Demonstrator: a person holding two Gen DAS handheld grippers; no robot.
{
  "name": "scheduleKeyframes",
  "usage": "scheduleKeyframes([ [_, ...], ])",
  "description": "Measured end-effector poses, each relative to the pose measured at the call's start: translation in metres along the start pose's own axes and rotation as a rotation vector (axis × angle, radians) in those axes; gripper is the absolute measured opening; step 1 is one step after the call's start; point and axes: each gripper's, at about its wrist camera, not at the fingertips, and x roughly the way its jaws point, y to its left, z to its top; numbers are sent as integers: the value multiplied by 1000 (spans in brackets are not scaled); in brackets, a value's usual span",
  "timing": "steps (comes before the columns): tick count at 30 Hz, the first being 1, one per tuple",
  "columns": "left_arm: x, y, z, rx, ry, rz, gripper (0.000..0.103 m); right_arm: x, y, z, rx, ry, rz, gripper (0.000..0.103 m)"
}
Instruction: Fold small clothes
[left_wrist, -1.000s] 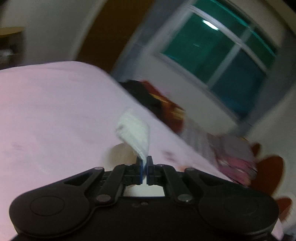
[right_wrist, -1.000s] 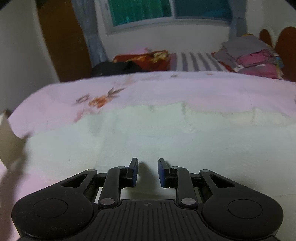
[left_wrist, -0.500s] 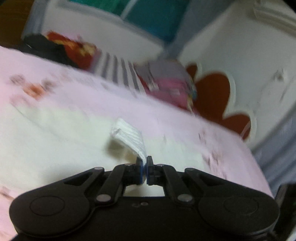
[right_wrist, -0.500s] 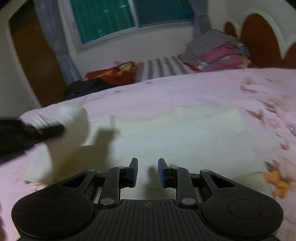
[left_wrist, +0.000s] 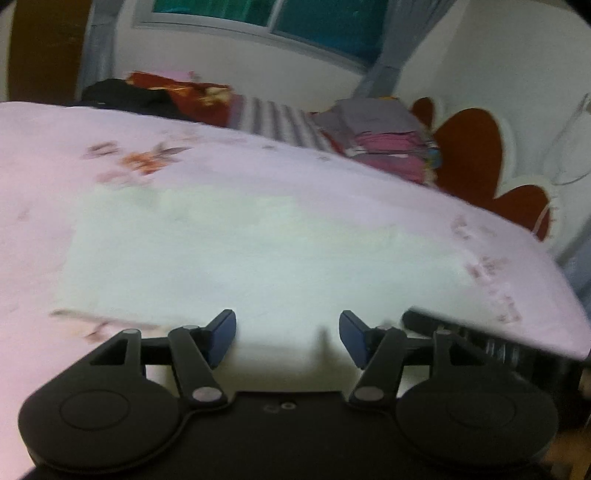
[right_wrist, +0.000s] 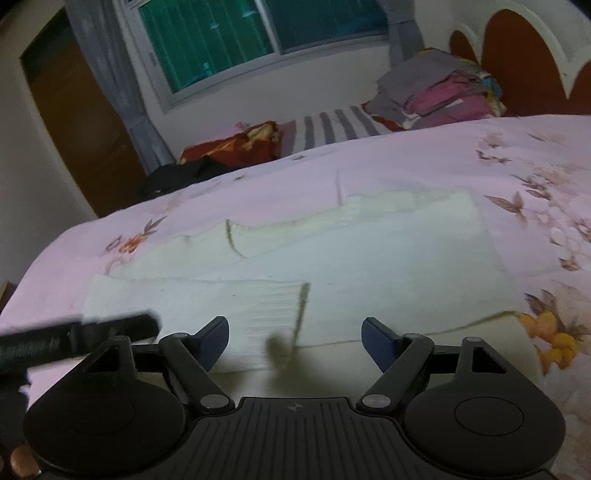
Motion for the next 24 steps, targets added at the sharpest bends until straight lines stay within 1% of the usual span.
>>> scheduleKeyframes([
  [1,-4,4,-4,4,1,24,60,5,3,1,-10,10,1,72],
  [3,-8,10,-12,18,0,77,60,19,6,3,-17,46,-3,53],
  [5,-9,13,-16,25,-3,129,60,32,8,4,-15,78,3,51],
  [6,-8,14,-17,26,-3,150,60,38,10,3,-26,88,-8,51],
  [7,-7,16,-19,24,-4,172,60,42,12,2,-42,86,-17,49],
  [8,-6,18,-20,21,-3,194,60,44,15,2,-62,84,-23,29],
  [9,-5,20,-21,14,1,212,60,46,20,0,-86,89,-24,14],
  [12,-2,25,-23,1,-6,244,60,47,25,0,-115,92,3,7],
  [13,-2,26,-23,2,-15,255,60,45,25,2,-117,85,15,7],
  [17,1,32,-16,-26,-33,278,60,20,20,21,-138,-11,13,7],
  [21,6,36,-12,-34,-52,305,60,-2,-2,45,-156,-60,-20,7],
  [24,9,37,-9,-33,-69,321,58,-9,-25,56,-171,-53,-59,7],
])
